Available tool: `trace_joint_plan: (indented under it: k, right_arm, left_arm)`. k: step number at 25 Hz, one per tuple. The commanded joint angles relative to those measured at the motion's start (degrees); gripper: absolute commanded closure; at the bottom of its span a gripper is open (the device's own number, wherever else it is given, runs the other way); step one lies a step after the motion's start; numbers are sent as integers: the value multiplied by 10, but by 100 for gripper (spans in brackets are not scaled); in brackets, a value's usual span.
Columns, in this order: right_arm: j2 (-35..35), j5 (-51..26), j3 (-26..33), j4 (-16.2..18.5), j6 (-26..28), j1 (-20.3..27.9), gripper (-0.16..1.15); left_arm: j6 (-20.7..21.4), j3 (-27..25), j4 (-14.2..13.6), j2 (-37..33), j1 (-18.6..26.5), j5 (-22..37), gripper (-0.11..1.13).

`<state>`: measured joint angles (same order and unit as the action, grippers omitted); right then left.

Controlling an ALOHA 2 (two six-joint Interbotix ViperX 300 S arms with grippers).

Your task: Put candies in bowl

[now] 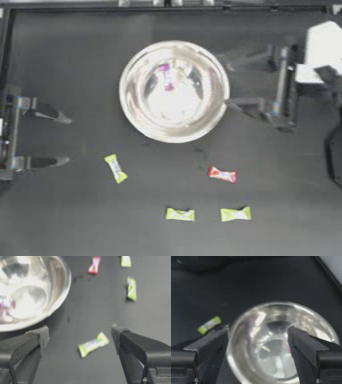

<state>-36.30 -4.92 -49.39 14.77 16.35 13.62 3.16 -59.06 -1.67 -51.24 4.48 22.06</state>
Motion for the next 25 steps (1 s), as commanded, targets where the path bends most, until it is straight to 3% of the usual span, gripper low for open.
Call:
trace_joint_plan:
  k: [1, 8, 16, 25]
  right_arm:
    - [-54, 32, -31, -4, 0, -9, 1]
    - [-130, 66, -94, -7, 0, -25, 1]
    - [-150, 68, -115, -7, 1, -43, 1]
    - [-164, 80, -129, -13, 2, -43, 1]
  left_arm:
    - [1, 33, -17, 47, 1, 30, -1]
    - [2, 74, -21, 111, 1, 48, -1]
    - [6, 107, -29, 196, -2, 106, -1]
    - [69, 161, -40, 294, -29, 131, -1]
